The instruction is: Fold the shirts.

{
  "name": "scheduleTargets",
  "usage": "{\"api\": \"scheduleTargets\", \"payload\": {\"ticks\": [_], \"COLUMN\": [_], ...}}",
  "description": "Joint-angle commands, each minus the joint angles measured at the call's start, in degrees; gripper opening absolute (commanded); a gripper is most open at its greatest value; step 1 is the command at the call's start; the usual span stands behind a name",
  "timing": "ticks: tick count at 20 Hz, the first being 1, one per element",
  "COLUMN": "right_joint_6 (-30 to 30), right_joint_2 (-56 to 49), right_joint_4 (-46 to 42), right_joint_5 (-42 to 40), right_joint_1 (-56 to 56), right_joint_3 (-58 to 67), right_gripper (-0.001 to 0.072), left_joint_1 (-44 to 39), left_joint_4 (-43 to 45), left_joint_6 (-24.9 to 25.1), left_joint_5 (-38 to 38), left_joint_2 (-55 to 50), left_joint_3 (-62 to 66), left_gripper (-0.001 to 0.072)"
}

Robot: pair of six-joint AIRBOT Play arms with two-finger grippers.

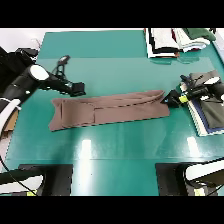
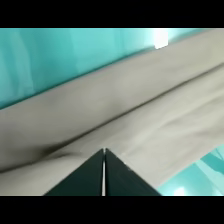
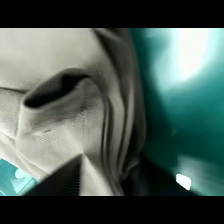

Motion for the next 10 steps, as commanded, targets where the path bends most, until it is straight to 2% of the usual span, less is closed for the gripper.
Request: {"api": "scheduleTargets", "payload": {"ticks": [1,2,4,8,10], "right_joint_6": [-3.65,-4.35,-4.46,-4.04,-0.85], "right_joint_2": [0.13,1.38,5.11,13.07,15.96], "right_joint_4": [3.28,4.17,5.07,10.54,10.78], "right_joint_5": [-1.81,-2.38,-2.56,3.10,3.91], "right_joint_1": [2.67,2.73,2.67,4.94,8.00], "right_joint_3": [-0.94,-0.92,0.59,9.75,14.69], "right_gripper": [0.0048,0.0019,0.0019,0.0019,0.0019], "left_joint_1": [-6.93,-8.41,-11.13,-14.51,-15.37], "left_joint_4": [-0.48,-0.50,-1.57,-6.80,-7.39], "left_joint_6": [-2.95,-3.08,-4.24,-3.89,-3.89], "left_joint_5": [5.84,7.65,10.36,13.73,13.60], "left_joint_2": [-3.21,-4.52,-7.67,-14.08,-17.22], "left_joint_3": [0.07,0.07,0.09,0.83,3.30], "left_gripper": [0.0027,0.0027,0.0027,0.0027,0.0027]}}
